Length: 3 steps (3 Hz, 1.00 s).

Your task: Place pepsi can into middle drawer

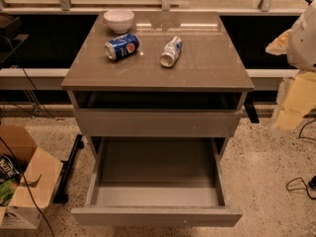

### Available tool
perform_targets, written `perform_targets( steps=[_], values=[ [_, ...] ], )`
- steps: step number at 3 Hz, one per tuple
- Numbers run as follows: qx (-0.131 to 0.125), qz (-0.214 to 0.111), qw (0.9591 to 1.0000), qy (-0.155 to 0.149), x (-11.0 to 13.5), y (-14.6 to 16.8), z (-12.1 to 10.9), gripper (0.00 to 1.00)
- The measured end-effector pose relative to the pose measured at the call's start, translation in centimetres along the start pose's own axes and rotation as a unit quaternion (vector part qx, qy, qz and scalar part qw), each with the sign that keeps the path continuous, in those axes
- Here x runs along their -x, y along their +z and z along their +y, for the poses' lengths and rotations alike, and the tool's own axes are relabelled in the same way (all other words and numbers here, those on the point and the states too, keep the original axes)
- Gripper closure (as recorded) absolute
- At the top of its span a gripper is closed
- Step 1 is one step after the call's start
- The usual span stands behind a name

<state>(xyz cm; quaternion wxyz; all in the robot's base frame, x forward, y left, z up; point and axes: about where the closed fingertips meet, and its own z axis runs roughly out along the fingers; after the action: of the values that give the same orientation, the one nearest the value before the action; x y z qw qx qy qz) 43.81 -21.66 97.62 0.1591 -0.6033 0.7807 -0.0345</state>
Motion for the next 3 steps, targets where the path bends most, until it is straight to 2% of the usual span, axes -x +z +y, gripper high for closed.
perform_targets(
  steps=[1, 2, 3],
  values=[
    [0.0, 0.0, 1.0, 0.0, 0.0, 0.0, 0.0, 0.0],
    [-0.019, -0.007, 0.9995, -0.023, 1.3, -0.1, -1.1, 0.0],
    [-0.039, -0.025, 0.9968, -0.066, 4.1, 0.2, -3.6, 0.0]
  ],
)
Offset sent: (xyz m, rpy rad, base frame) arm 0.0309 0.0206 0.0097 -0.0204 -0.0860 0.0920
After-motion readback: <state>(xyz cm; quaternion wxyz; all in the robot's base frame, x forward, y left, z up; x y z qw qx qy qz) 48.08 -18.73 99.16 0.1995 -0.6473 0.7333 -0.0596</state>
